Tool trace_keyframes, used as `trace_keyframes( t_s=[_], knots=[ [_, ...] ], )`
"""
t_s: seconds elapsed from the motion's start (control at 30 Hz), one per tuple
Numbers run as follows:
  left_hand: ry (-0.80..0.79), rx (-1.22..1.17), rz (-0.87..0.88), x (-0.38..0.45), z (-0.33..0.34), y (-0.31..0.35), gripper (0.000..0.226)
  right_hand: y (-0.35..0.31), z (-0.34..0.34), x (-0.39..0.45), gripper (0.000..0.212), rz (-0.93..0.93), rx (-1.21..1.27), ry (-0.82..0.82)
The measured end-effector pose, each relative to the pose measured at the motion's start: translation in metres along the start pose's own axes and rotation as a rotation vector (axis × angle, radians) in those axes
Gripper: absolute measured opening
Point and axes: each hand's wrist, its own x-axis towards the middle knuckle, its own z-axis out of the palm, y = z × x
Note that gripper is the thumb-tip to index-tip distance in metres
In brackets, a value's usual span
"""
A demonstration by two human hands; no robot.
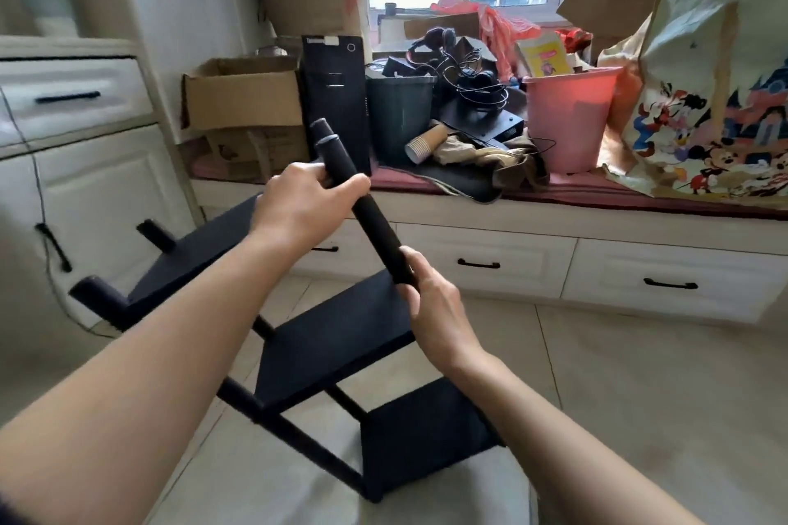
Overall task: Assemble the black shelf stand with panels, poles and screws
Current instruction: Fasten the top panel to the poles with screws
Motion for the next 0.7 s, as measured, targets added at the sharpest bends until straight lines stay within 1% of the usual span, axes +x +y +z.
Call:
trace_keyframes(
  t_s=[0.2,0.33,0.4,0.43,0.5,0.57,0.63,0.7],
  knots=[
    [0.153,-0.191,-0.171,-0.015,-0.048,-0.066,0.021,-0.026,0.055,0.011,0.055,-0.227,-0.164,-0.061],
    [0.218,-0.322,-0.276,-0.036,-0.06,-0.115,0.017,-0.028,0.084,0.016,0.054,-0.297,-0.235,-0.136],
    [0.221,-0.391,-0.324,-0.051,-0.055,-0.141,0.016,-0.021,0.098,0.013,0.052,-0.3,-0.253,-0.168],
    [0.224,-0.429,-0.344,-0.058,-0.051,-0.156,0.018,-0.016,0.104,0.011,0.052,-0.303,-0.258,-0.184],
    [0.218,-0.488,-0.376,-0.072,-0.041,-0.186,0.03,-0.005,0.114,0.005,0.05,-0.307,-0.286,-0.219],
    [0.204,-0.54,-0.422,-0.085,-0.03,-0.216,0.03,0.007,0.122,-0.003,0.047,-0.311,-0.34,-0.256],
    [0.15,-0.608,-0.478,-0.1,-0.016,-0.24,0.033,0.019,0.128,-0.013,0.045,-0.311,-0.382,-0.29],
    [0.106,-0.716,-0.523,-0.112,-0.001,-0.26,0.044,0.029,0.134,-0.022,0.044,-0.309,-0.423,-0.317]
  ],
)
